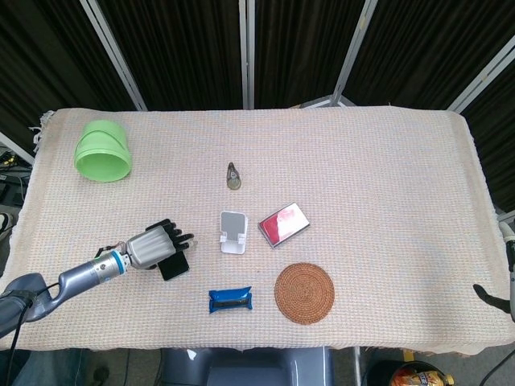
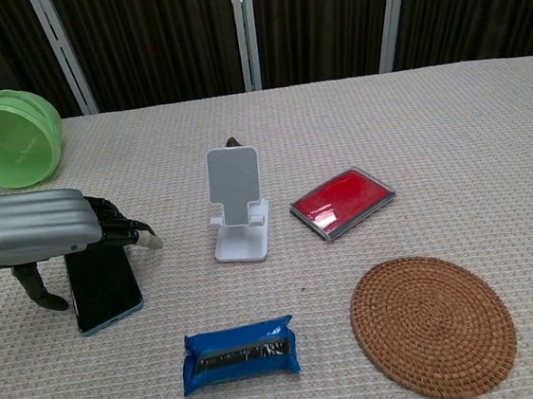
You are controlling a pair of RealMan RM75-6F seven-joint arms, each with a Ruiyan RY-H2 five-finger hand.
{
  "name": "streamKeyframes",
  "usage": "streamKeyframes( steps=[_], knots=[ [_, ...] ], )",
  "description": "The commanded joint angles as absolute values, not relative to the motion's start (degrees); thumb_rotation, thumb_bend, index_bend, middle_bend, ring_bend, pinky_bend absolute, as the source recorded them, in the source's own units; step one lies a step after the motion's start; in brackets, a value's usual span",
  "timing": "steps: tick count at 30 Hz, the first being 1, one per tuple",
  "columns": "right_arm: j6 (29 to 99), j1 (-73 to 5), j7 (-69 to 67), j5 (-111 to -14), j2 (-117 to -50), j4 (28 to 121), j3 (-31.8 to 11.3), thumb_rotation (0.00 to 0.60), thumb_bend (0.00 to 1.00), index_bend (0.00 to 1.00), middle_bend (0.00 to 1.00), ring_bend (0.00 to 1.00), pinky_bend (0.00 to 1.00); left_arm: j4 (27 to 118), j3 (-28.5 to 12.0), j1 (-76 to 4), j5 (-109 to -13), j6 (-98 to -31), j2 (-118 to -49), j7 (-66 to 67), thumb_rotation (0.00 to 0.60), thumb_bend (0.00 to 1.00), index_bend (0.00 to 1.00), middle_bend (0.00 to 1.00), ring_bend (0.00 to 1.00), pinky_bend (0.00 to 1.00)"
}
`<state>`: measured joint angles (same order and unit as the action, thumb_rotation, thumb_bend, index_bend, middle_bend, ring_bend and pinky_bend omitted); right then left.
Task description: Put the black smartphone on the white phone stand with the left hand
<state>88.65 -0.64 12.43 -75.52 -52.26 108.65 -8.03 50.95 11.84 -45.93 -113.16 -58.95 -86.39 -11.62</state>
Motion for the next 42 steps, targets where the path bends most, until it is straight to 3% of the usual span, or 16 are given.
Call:
streamKeyframes(
  steps=[1, 6, 10, 15, 23, 32, 37, 42],
  knots=[
    [88.5, -0.7, 12.4, -75.4, -52.2, 108.6, -8.0, 0.6, 0.0, 0.0, 0.0, 0.0, 0.0, 50.4, 12.5, -46.1, -113.0, -59.2, -86.4, -11.9, 0.6, 0.0, 0.12, 0.12, 0.22, 0.2],
    [88.4, -0.8, 12.2, -75.3, -52.2, 108.6, -8.0, 0.6, 0.0, 0.0, 0.0, 0.0, 0.0, 49.4, 13.0, -46.0, -112.4, -59.6, -87.4, -11.7, 0.6, 0.0, 0.22, 0.15, 0.25, 0.23],
    [88.6, -0.7, 11.9, -75.4, -52.0, 108.6, -8.0, 0.6, 0.0, 0.0, 0.0, 0.0, 0.0, 48.8, 13.1, -45.9, -111.9, -60.3, -88.0, -10.6, 0.6, 0.03, 0.4, 0.28, 0.36, 0.3],
    [88.7, -0.6, 11.7, -75.5, -51.9, 108.6, -7.8, 0.6, 0.0, 0.0, 0.0, 0.0, 0.0, 48.4, 13.0, -45.6, -111.5, -62.8, -87.9, -9.8, 0.6, 0.04, 0.5, 0.36, 0.43, 0.34],
    [88.7, -0.5, 11.0, -76.0, -51.6, 109.0, -7.6, 0.6, 0.0, 0.0, 0.0, 0.0, 0.0, 49.5, 11.5, -45.6, -111.0, -67.9, -85.5, -7.0, 0.6, 0.05, 0.53, 0.38, 0.45, 0.37],
    [88.7, -0.2, 8.7, -76.7, -50.7, 109.1, -7.4, 0.6, 0.0, 0.0, 0.0, 0.0, 0.0, 56.0, 5.1, -49.8, -113.6, -75.8, -79.2, 10.2, 0.6, 0.08, 0.56, 0.4, 0.46, 0.4],
    [88.7, 0.0, 7.6, -76.9, -50.3, 109.0, -7.4, 0.6, 0.0, 0.0, 0.0, 0.0, 0.0, 60.5, 2.9, -53.2, -115.3, -74.1, -77.1, 18.2, 0.6, 0.08, 0.57, 0.4, 0.46, 0.4],
    [88.6, 0.1, 6.0, -76.9, -49.7, 108.7, -7.5, 0.6, 0.0, 0.0, 0.0, 0.0, 0.0, 65.2, 1.3, -58.0, -117.8, -67.6, -76.2, 28.0, 0.6, 0.08, 0.57, 0.4, 0.46, 0.4]
  ],
)
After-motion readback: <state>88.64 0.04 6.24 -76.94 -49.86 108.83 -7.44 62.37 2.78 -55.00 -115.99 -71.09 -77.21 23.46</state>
